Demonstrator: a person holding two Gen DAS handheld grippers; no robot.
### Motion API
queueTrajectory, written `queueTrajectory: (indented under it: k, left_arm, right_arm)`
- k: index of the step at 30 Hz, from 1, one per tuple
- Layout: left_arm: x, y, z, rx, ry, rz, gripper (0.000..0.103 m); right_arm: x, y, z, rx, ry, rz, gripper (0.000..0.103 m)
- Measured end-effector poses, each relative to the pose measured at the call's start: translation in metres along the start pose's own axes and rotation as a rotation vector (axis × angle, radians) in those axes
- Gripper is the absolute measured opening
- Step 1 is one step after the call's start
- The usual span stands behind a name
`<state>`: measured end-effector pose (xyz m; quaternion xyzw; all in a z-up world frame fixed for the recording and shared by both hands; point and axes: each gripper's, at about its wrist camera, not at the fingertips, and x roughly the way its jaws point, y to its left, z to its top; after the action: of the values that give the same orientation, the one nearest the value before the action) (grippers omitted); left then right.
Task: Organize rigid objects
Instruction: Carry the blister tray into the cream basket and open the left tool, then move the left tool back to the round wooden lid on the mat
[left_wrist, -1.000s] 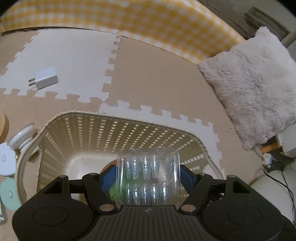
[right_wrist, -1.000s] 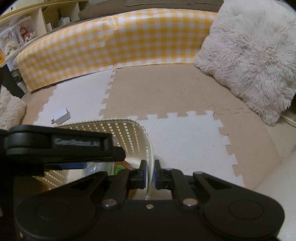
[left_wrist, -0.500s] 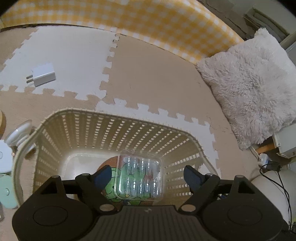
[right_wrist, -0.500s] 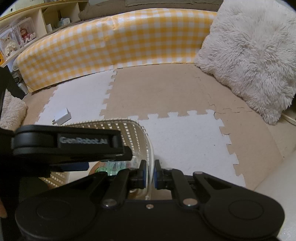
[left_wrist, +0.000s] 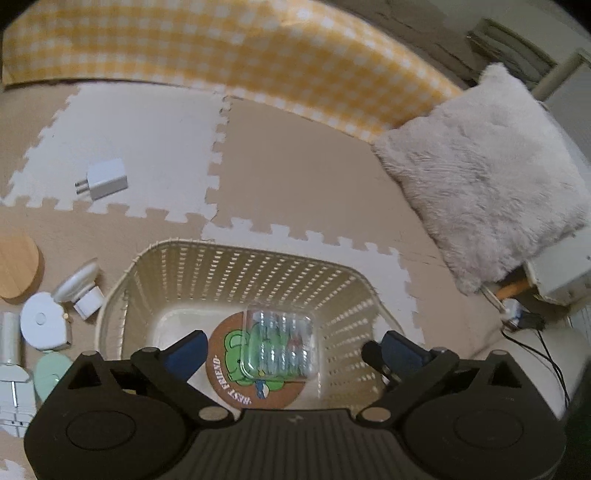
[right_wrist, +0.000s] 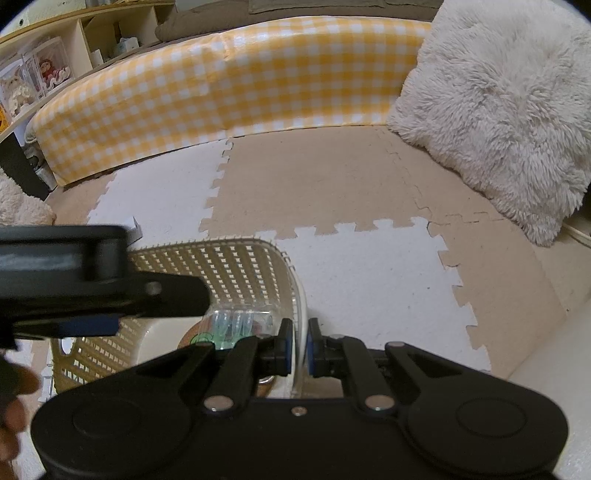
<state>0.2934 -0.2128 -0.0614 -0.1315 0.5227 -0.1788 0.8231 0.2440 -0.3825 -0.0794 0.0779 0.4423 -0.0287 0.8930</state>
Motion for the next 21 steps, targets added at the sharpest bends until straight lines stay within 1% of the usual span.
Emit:
queueTrajectory:
  k: [6,9,11,16,21]
  left_arm:
    - [-0.036,-0.005,-0.015,0.058,-0.038,-0.017,0.102]
    - [-0.056,-0.004,-0.024,0.082,-0.059,-0.04,0.103]
    - [-0.067,0.0,-0.029,0.099,-0.078,-0.044,0.103]
    - [-0.092,0.017,-0.04,0.145,-0.139,-0.021,0.103]
    - [-0.108,0.047,-0.046,0.146,-0.198,0.017,0.103]
  right_arm:
    - [0.0,0.0,0.0,-0.001,0.0,-0.001,0.008]
    - [0.0,0.0,0.0,-0.003,0.001,-0.003,0.008]
    - [-0.001,0.001,-0.001,-0.004,0.002,-0.004,0.008]
    - [-0.001,0.001,0.0,-0.005,0.003,-0.006,0.008]
    - [-0.001,0.001,0.0,-0.006,0.003,-0.007,0.008]
